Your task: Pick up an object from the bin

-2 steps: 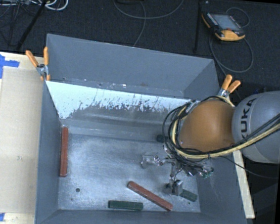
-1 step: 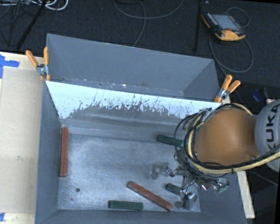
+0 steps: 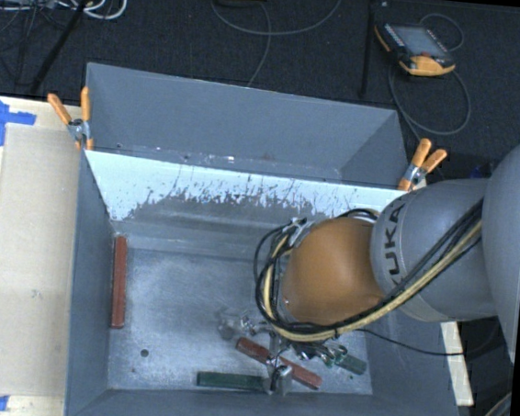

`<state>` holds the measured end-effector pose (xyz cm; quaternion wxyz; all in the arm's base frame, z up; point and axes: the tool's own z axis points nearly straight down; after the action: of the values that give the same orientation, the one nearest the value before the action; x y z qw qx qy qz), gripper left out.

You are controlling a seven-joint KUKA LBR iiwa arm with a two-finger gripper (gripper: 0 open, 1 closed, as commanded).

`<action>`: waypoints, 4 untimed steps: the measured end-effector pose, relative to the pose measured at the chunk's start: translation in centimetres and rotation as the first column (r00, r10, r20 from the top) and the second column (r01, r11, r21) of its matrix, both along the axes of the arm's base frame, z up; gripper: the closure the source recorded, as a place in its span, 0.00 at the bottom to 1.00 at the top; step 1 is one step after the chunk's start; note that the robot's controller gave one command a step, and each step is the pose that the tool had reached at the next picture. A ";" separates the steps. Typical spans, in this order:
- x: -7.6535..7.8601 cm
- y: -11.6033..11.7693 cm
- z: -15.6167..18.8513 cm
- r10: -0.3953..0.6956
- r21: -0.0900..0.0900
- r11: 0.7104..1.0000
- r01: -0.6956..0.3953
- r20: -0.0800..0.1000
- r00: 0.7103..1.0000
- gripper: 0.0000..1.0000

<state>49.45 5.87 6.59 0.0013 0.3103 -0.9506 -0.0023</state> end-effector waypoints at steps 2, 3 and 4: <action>-2.3 -1.5 1.9 0.064 -0.002 0.998 -0.064 0.014 0.998 0.00; 0.6 -3.0 1.9 0.019 -0.003 1.000 -0.019 0.006 1.000 0.00; -1.0 -3.0 0.5 -0.043 -0.003 0.999 0.043 0.013 0.999 0.00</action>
Offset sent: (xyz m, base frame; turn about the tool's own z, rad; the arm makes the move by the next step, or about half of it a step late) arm 0.0182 -0.0455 0.0584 0.0149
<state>48.49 2.82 7.10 -0.0044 0.2899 -0.9571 0.0011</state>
